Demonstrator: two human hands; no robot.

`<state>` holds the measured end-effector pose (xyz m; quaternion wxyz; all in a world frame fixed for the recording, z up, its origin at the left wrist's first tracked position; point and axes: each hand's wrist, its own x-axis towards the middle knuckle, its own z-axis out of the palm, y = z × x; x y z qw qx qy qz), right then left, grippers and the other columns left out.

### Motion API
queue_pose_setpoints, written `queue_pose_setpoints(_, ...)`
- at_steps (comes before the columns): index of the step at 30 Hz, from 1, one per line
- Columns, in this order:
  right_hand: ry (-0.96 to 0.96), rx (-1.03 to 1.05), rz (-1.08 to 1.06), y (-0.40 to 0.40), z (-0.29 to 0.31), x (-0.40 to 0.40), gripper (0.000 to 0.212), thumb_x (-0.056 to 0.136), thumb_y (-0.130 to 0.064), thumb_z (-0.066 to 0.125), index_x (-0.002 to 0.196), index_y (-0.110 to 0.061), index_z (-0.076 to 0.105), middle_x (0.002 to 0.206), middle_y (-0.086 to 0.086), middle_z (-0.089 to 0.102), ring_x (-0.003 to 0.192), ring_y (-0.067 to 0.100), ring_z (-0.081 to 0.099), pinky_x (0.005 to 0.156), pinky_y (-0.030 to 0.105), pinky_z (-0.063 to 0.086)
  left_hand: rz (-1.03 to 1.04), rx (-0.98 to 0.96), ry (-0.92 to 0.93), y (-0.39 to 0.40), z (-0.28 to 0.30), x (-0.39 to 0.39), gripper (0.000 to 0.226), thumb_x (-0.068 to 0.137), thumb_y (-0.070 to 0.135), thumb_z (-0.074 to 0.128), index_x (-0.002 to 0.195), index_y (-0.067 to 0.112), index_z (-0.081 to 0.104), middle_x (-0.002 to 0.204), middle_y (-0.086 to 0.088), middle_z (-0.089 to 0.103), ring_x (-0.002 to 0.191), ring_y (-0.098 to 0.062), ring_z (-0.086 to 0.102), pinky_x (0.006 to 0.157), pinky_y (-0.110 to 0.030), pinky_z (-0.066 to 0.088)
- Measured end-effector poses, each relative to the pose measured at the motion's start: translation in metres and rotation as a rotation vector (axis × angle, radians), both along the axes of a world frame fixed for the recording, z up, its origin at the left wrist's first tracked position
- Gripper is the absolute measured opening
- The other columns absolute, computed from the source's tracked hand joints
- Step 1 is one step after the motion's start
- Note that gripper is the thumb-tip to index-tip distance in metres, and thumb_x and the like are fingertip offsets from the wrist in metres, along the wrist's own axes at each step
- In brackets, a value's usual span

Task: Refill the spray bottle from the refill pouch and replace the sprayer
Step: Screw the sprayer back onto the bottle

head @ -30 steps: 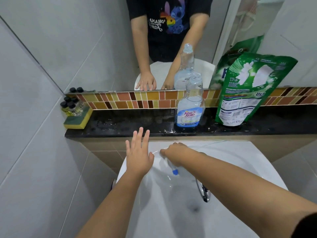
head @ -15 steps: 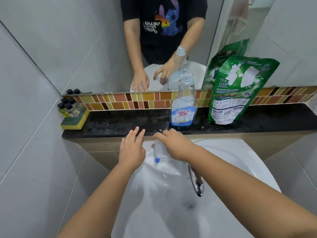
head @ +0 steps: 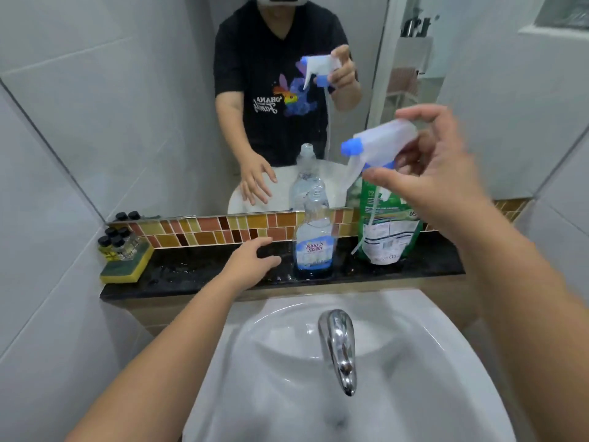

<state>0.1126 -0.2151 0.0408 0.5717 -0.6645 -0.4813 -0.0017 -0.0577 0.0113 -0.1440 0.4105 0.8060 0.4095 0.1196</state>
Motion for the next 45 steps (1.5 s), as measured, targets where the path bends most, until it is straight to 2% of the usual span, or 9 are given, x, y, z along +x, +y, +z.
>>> queue_pose_setpoints(7,-0.02,0.174,-0.034,0.011,0.09,0.018,0.068,0.057,-0.035,0.087,0.111,-0.036,0.047,0.093,0.02,0.063,0.083,0.029,0.065,0.076,0.043,0.057,-0.176,-0.066,-0.175,-0.014,0.031,0.056,0.089,0.072,0.032,0.083,0.146,0.035,0.033,0.145,0.009,0.044,0.13,-0.014,0.042,0.089,-0.03,0.039)
queue_pose_setpoints(12,-0.04,0.247,0.004,0.034,0.122,0.011,0.064,0.058,-0.034,0.086,0.107,-0.029,0.046,0.079,-0.001,0.053,0.075,0.014,0.058,0.077,0.045,0.056,-0.085,-0.084,-0.286,-0.02,0.02,0.071,0.089,0.067,0.034,0.087,0.142,0.031,0.04,0.141,0.01,0.048,0.126,-0.013,0.044,0.089,-0.029,0.039)
queue_pose_setpoints(18,0.056,0.211,0.064,0.055,0.121,0.014,0.066,0.06,-0.021,0.086,0.112,-0.025,0.046,0.075,0.001,0.053,0.073,0.016,0.058,0.075,0.05,0.057,-0.059,-0.146,-0.346,-0.019,0.013,0.076,0.074,0.069,0.031,0.087,0.133,0.033,0.05,0.131,0.012,0.054,0.116,-0.009,0.049,0.084,-0.029,0.048)
queue_pose_setpoints(23,0.119,0.212,0.071,0.07,0.102,0.017,0.059,0.06,-0.016,0.087,0.103,-0.03,0.049,0.07,-0.008,0.055,0.068,0.012,0.055,0.072,0.037,0.057,-0.057,-0.155,-0.366,-0.017,0.01,0.073,0.06,0.074,0.023,0.083,0.121,0.044,0.052,0.11,0.026,0.054,0.11,-0.006,0.049,0.068,-0.019,0.046)
queue_pose_setpoints(29,0.167,0.168,0.064,0.085,0.077,0.028,0.062,0.06,-0.016,0.086,0.107,-0.029,0.048,0.065,-0.014,0.053,0.061,0.003,0.053,0.063,0.019,0.051,-0.062,-0.117,-0.352,-0.014,0.006,0.068,0.061,0.074,0.027,0.083,0.125,0.041,0.052,0.11,0.028,0.053,0.109,-0.003,0.046,0.074,-0.02,0.042)
queue_pose_setpoints(34,0.254,-0.008,0.171,0.098,0.037,0.038,0.062,0.062,-0.007,0.085,0.109,-0.024,0.048,0.074,-0.004,0.062,0.069,0.009,0.063,0.069,0.029,0.056,-0.066,-0.089,-0.333,-0.012,0.005,0.069,0.059,0.074,0.029,0.083,0.125,0.035,0.055,0.127,0.013,0.056,0.113,-0.007,0.048,0.084,-0.026,0.047)
queue_pose_setpoints(38,0.275,-0.163,0.247,0.106,-0.007,0.041,0.058,0.064,0.001,0.083,0.105,-0.017,0.046,0.082,-0.012,0.06,0.058,0.002,0.061,0.054,0.017,0.048,-0.055,-0.103,-0.321,-0.012,0.006,0.072,0.061,0.072,0.033,0.084,0.126,0.033,0.055,0.129,0.01,0.057,0.114,-0.01,0.05,0.091,-0.038,0.051)
queue_pose_setpoints(41,0.255,-0.252,0.228,0.111,-0.031,0.042,0.062,0.058,-0.008,0.088,0.102,-0.021,0.046,0.085,-0.002,0.064,0.065,0.009,0.063,0.058,0.022,0.05,-0.049,-0.12,-0.319,-0.012,0.006,0.074,0.063,0.071,0.036,0.084,0.127,0.03,0.055,0.128,0.009,0.058,0.116,-0.014,0.053,0.091,-0.044,0.052)
queue_pose_setpoints(45,0.223,-0.25,0.189,0.118,-0.048,0.039,0.06,0.056,-0.017,0.09,0.098,-0.027,0.048,0.078,-0.021,0.065,0.057,0.006,0.058,0.053,0.016,0.047,-0.047,-0.108,-0.321,-0.011,0.005,0.075,0.065,0.069,0.04,0.085,0.126,0.031,0.056,0.128,0.01,0.058,0.116,-0.013,0.052,0.092,-0.044,0.051)
